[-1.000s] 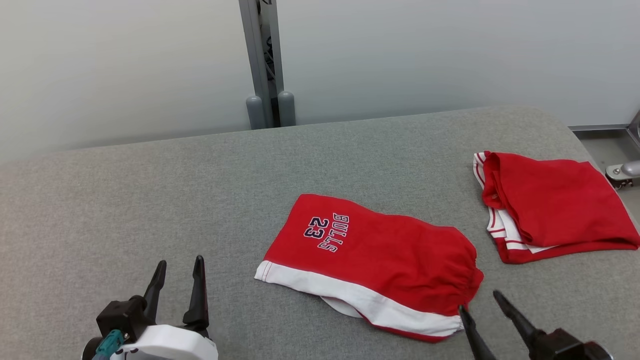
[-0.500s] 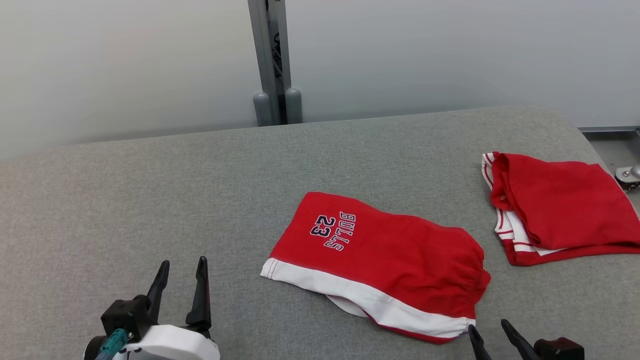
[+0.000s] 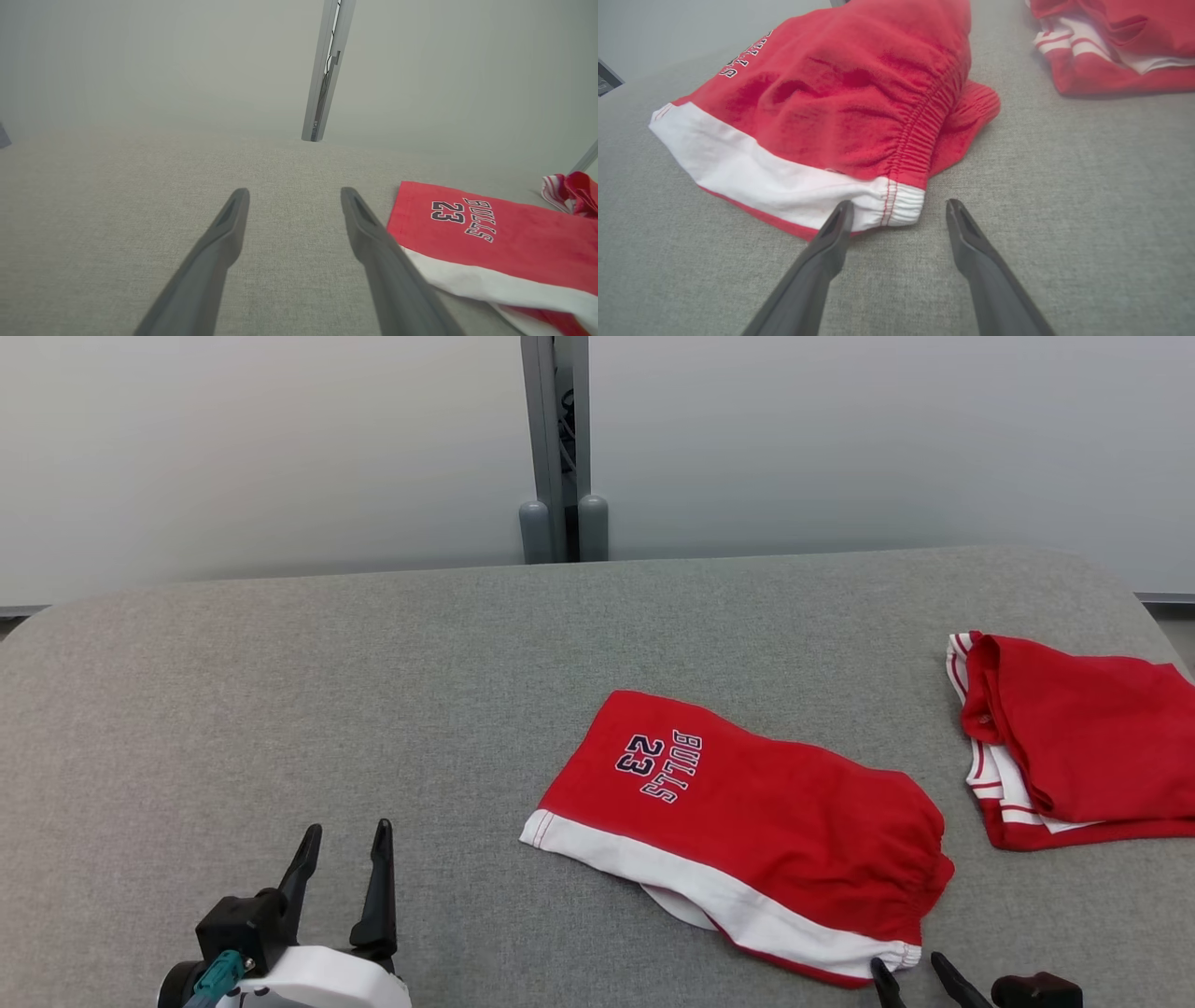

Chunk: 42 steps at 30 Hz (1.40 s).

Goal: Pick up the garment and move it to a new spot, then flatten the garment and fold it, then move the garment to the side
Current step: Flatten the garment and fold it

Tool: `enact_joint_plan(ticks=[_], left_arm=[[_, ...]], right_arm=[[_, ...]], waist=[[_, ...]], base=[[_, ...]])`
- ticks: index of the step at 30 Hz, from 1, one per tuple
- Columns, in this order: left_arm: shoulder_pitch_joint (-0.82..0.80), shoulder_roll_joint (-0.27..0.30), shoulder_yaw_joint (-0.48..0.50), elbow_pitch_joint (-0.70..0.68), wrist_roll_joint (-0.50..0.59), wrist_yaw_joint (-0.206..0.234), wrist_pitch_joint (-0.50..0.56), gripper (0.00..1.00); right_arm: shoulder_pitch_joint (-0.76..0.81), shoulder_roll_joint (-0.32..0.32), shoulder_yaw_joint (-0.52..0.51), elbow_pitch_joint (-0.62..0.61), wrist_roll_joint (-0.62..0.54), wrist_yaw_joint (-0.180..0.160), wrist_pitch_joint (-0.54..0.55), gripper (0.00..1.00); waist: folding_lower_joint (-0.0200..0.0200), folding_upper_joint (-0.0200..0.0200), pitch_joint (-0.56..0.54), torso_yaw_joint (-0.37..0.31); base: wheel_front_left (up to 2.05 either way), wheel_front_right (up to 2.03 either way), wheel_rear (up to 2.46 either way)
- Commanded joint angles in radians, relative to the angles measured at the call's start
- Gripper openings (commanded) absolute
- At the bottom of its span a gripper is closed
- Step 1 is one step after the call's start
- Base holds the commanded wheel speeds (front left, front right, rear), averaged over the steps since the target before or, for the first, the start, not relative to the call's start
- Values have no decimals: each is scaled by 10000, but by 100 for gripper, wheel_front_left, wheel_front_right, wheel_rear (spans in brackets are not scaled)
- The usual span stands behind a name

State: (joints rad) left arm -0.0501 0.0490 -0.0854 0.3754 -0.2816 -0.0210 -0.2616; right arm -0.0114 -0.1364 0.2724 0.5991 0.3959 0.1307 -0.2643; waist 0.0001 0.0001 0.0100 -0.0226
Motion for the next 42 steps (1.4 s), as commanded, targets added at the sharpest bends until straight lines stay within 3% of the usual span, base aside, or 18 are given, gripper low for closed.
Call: enact_joint_plan(ticks=[1, 4, 5, 6, 8, 19, 28, 42], left_arm=[[-122, 35, 31, 18, 47, -38, -37, 100], [-114, 35, 39, 4, 76, -48, -39, 100], [-137, 35, 41, 3, 83, -45, -37, 100], [-170, 35, 33, 0, 86, -40, -37, 100], [-234, 35, 24, -5, 95, -36, -39, 100], [-268, 32, -175, 420, 1, -167, -37, 100], [-1368, 50, -1328, 2672, 297, -761, -39, 100], [-3631, 41, -2314, 5808, -46, -1037, 525, 100]], right_arm=[[-61, -66, 19, 25, 30, 1, 3, 100], [-161, -62, 121, 148, 125, 1, 3, 100], [-199, -56, 145, 163, 186, 1, 3, 87], [-237, -59, 168, 168, 216, 1, 3, 42], [-299, -75, 232, 160, 261, 1, 3, 0], [-344, -244, 346, -324, -89, 1, 3, 0], [-616, -354, 642, -696, -224, 1, 3, 0], [-1043, -327, 929, -756, -430, 1, 3, 0]], waist=[[-1, -1, -6, 8], [-1, -1, 3, 27], [-1, -1, 14, 29], [-1, -1, 27, 28], [-1, -1, 56, 17], [-1, -1, 48, -273], [-1, -1, 205, -778], [-1, -1, 653, -1297]], base=[[0, 0, 0], [0, 0, 0], [0, 0, 0], [0, 0, 0], [0, 0, 0], [0, 0, 0], [0, 0, 0], [0, 0, 0]])
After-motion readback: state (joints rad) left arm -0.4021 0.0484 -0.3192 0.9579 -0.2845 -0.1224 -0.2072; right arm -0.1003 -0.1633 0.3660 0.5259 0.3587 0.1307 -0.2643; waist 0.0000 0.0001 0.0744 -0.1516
